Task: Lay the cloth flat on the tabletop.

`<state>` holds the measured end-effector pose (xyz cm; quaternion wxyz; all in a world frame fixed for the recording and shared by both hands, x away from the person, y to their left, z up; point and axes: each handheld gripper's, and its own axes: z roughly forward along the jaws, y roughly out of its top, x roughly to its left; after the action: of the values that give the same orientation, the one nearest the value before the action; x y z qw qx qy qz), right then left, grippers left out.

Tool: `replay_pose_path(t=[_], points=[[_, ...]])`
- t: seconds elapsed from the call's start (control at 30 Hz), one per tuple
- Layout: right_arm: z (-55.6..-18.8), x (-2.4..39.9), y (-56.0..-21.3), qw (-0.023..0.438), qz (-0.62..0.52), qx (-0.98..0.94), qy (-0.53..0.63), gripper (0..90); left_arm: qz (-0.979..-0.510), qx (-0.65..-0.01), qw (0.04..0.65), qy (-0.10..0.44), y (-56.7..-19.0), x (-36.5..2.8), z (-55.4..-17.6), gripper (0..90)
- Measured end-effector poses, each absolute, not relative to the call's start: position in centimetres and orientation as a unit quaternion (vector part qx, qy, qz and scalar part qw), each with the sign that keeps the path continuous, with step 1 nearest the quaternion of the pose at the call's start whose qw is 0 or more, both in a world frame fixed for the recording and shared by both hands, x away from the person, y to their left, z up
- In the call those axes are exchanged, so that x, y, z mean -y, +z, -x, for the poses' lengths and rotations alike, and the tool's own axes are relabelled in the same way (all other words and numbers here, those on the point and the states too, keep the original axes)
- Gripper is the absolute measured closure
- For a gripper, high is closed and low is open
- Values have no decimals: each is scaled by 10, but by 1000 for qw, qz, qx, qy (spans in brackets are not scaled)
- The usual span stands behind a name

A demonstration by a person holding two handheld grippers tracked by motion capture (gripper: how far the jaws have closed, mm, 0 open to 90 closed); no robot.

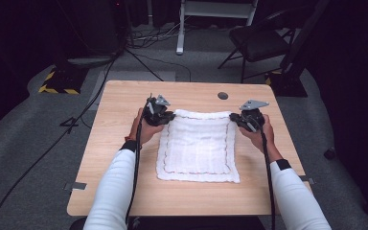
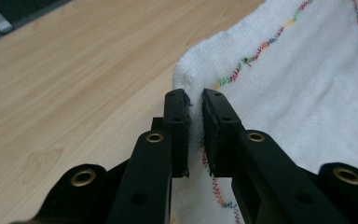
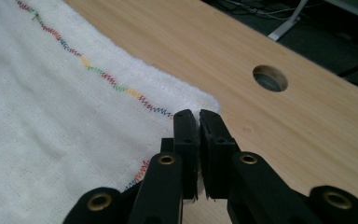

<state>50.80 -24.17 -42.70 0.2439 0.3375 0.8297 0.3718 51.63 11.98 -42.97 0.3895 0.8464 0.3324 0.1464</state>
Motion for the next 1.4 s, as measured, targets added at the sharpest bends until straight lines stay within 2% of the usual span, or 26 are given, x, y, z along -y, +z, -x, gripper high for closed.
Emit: replay_pose_path(t=[0.33, 0.6, 0.67, 0.7, 0.73, 0.77, 0.8, 0.87, 0.93, 1.17, 1.27, 1.4], points=[[-513, 244, -398, 273, -340, -810, 392, 864, -831, -332, 408, 182, -401, -114, -528, 804], [-530, 240, -392, 290, -356, -799, 388, 864, -826, -347, 401, 193, -409, -108, -539, 791], [-534, 236, -396, 297, -358, -801, 377, 848, -819, -365, 394, 204, -413, -106, -541, 710], [-536, 234, -400, 296, -360, -803, 371, 802, -817, -370, 393, 205, -416, -105, -541, 668], [-538, 231, -404, 297, -366, -805, 360, 719, -818, -375, 383, 208, -418, -104, -542, 598], [-540, 230, -409, 296, -374, -807, 348, 687, -820, -387, 365, 212, -423, -102, -540, 507], [-541, 230, -415, 287, -377, -810, 345, 673, -820, -389, 363, 212, -425, -102, -540, 415], [-539, 231, -420, 283, -377, -811, 348, 626, -825, -383, 366, 195, -432, -103, -532, 359], [-535, 233, -427, 259, -376, -816, 354, 585, -838, -360, 364, 188, -439, -104, -522, 329], [-495, 238, -454, 206, -321, -855, 351, 551, -869, -316, 354, 141, -468, -116, -481, 315], [-477, 221, -461, 175, -293, -863, 372, 551, -854, -349, 360, 137, -477, -127, -482, 310], [-455, 177, -468, 141, -227, -885, 381, 543, -829, -393, 370, 145, -482, -139, -496, 295]])
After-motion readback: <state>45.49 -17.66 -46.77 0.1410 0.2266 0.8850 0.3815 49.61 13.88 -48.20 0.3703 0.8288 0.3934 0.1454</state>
